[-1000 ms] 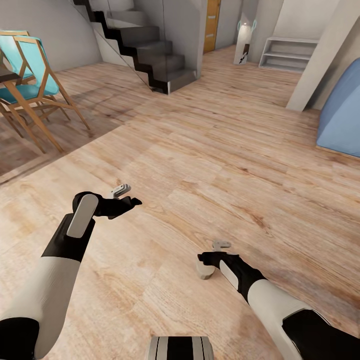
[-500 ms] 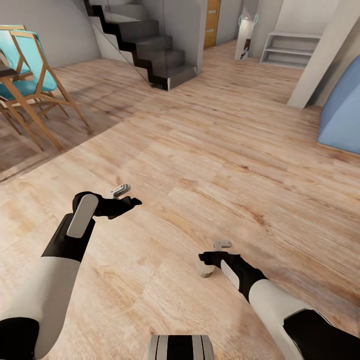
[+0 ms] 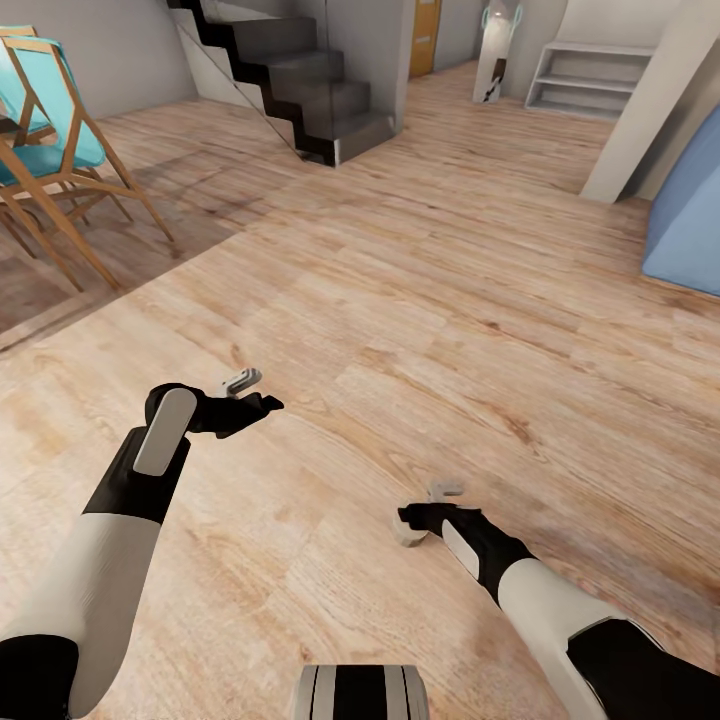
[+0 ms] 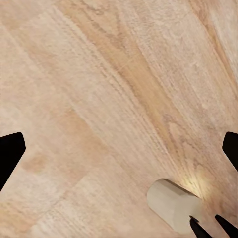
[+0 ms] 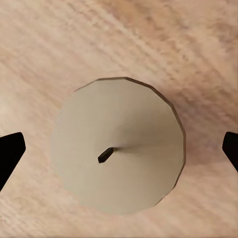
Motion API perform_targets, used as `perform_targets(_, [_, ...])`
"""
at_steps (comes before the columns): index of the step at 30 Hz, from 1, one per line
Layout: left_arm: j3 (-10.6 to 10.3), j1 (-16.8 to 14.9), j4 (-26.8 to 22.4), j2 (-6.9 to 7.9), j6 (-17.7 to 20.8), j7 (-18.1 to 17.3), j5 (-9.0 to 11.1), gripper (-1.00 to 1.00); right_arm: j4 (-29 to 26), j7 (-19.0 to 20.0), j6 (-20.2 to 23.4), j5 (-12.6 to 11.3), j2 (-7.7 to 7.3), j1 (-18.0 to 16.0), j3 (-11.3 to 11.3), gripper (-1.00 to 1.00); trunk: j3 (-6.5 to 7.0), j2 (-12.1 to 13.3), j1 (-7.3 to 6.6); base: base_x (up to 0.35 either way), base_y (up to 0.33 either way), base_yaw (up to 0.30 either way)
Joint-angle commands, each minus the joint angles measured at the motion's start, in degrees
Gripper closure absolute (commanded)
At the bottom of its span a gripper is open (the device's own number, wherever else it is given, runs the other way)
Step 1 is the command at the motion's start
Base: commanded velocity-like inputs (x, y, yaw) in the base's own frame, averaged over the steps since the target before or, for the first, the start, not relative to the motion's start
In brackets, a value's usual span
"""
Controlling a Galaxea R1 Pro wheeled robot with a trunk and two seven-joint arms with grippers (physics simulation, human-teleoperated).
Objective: Place each of the two pumpkins and all three candles from the living room inside a cabinet in the living room (use any cabinet), then make sure every cabinet is closed, and position the cauldron so it is next to a table in the living room.
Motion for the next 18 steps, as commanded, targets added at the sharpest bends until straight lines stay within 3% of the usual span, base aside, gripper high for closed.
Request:
perform_targets(1, [-0.12, -0.03, -0.05, 0.05, 0.02, 0.60, 0.59, -1.00, -0.06, 0.02, 0.24, -0.10, -0.02, -0.03, 0.21, -1.00, -0.04, -0.02, -0.02, 0.000, 0.000, 0.000])
perform_targets(18, [-0.12, -0.02, -0.05, 0.23, 0.02, 0.58, 0.36, -1.00, -0.05, 0.11, 0.16, -0.21, 0.02, 0.06, 0.25, -1.00, -0.04, -0.02, -0.02, 0.000, 0.000, 0.000])
